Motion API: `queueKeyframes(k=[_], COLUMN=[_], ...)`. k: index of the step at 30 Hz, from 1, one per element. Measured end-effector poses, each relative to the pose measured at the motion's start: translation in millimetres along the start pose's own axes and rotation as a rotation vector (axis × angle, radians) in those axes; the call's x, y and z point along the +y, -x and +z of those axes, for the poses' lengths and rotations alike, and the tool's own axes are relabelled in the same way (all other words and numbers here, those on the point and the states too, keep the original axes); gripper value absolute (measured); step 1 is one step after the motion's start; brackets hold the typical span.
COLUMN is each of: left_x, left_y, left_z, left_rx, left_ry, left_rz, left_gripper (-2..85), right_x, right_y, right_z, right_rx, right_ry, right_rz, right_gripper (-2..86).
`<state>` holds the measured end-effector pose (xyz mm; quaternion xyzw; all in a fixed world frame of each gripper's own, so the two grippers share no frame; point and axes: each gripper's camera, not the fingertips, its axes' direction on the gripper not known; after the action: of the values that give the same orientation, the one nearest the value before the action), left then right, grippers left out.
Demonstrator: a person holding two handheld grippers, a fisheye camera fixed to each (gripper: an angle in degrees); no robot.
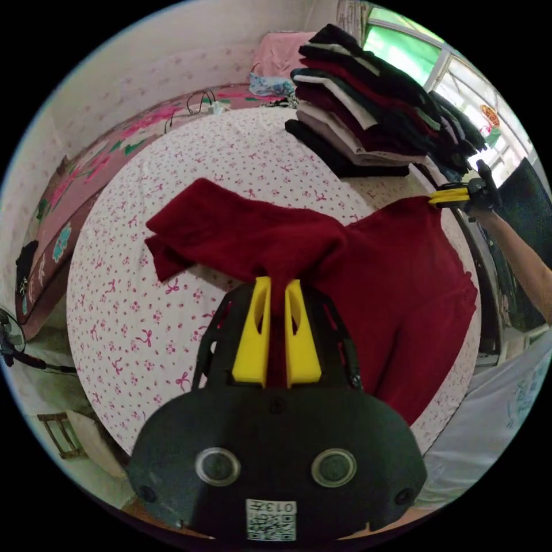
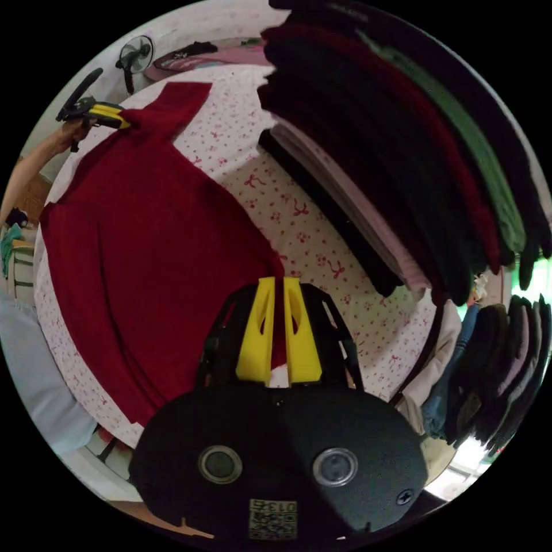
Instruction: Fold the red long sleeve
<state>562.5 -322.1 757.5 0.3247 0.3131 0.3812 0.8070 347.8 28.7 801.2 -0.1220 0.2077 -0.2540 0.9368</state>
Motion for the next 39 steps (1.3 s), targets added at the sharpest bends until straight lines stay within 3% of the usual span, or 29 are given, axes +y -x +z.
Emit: queueKeyframes(k=[7,11,14,20,24,28,34,39], left_x=[75.6,116.0,132.3,141.0,148.0,167.7,191.4,196.4], left_y=[-70.6,-109.6,-120.3,-130.5,-144.6,-142.6,-146.6,-110.0], left_z=[-46.7,-24.1,1.8,-30.4,-55.7,-20.0,-72.6,-94.9], left_rx=[-0.244,-0.315,-0.396,-0.327,-0.325,-0.300,-0.264,-0.126], left_ry=[-0.135,0.000,0.092,0.048,-0.003,0.179,-0.034,-0.171], left_rz=[0.060,0.132,0.132,0.103,0.138,0.140,0.069,-0.164], left_gripper=[2.2,1.8,1.5,1.4,1.7,2.1,2.3,1.5], right_x=[77.6,104.8,112.0,117.5,129.8,129.7,105.2,64.1], right_y=[105.6,158.8,183.0,197.9,179.6,167.3,170.7,186.5], right_z=[-65.1,-56.1,-28.4,-52.6,-75.6,-62.9,-78.6,-67.5], right_rx=[0.252,0.299,0.217,0.251,0.277,0.150,0.124,0.030], right_ry=[-0.181,-0.124,0.007,0.004,-0.042,0.025,-0.095,-0.149], right_rz=[0.011,0.030,0.029,0.052,0.221,0.312,0.350,0.282], right_gripper=[2.2,2.0,1.8,0.3,-0.1,-0.1,-0.1,-0.1])
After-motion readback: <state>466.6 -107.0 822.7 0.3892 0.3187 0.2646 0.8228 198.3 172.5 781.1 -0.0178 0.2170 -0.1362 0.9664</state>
